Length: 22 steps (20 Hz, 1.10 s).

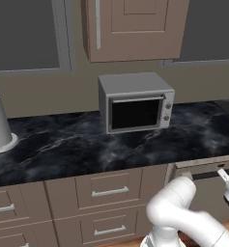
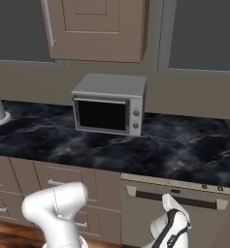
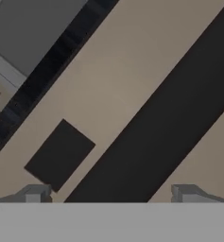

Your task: Pick up the cup and bowl from the counter, place them in the dishwasher, and close the dishwasher door.

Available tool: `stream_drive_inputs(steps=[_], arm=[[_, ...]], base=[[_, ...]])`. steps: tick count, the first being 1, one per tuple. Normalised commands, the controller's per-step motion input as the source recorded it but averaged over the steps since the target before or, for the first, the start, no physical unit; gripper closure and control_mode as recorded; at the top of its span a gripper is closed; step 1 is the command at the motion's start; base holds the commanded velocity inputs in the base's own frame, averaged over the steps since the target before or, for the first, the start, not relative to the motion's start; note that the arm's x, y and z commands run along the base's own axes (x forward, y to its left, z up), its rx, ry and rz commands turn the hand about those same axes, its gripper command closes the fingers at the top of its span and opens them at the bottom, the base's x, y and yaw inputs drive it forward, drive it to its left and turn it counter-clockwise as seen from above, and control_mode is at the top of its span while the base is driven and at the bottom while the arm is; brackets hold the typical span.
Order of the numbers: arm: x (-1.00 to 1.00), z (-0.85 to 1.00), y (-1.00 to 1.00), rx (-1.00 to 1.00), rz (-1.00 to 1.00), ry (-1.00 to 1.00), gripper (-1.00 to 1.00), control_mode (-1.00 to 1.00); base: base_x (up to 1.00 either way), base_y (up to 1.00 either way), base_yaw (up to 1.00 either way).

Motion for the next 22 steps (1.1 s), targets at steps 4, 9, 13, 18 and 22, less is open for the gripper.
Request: stream_drive_inputs(steps=[4,9,13,18,22], arm=[[0.67,-0.26,0.0,0.0,0.0,-0.11,-1.0,-1.0],[0.71,-0.24,0.0,0.0,0.0,-0.12,-1.0,-1.0],[0.85,-0.29,0.0,0.0,0.0,-0.1,-1.0,-1.0],[0.93,-0.44,0.0,-0.01,0.0,-0.07,-1.0,-1.0],[0.87,-0.48,0.0,0.0,-0.01,-0.02,-1.0,-1.0]], base=[[0.0,0.0,0.0],[0.0,0.0,0.0],[0.0,0.0,0.0],[0.0,0.0,0.0],[0.0,0.0,0.0]])
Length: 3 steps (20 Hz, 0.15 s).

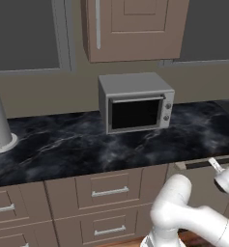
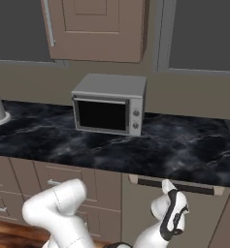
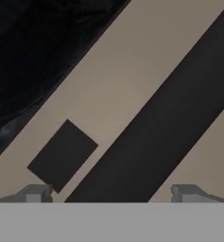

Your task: Pick up the cup and bowl from the counter, place them in the dishwasher, and close the dishwasher door.

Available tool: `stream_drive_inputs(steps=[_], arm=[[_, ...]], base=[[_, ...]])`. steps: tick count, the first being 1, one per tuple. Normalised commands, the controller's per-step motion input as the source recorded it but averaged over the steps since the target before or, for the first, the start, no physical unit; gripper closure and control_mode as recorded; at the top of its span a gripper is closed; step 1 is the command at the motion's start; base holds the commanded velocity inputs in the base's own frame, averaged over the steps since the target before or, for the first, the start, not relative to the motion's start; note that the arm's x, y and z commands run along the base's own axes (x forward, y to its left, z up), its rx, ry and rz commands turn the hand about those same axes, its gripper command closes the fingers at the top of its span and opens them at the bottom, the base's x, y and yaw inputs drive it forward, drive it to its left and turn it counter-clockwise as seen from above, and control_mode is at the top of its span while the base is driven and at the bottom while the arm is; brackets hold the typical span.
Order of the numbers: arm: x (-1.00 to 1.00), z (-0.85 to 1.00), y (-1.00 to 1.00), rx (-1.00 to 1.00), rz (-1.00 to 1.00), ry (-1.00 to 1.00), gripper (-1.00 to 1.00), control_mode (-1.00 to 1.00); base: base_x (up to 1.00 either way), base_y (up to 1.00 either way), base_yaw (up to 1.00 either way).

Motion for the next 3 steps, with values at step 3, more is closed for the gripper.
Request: stream_drive_inputs(steps=[3], arm=[[0.88,-0.49,0.0,0.0,-0.01,0.01,-1.0,-1.0]], base=[[0.0,0.0,0.0]])
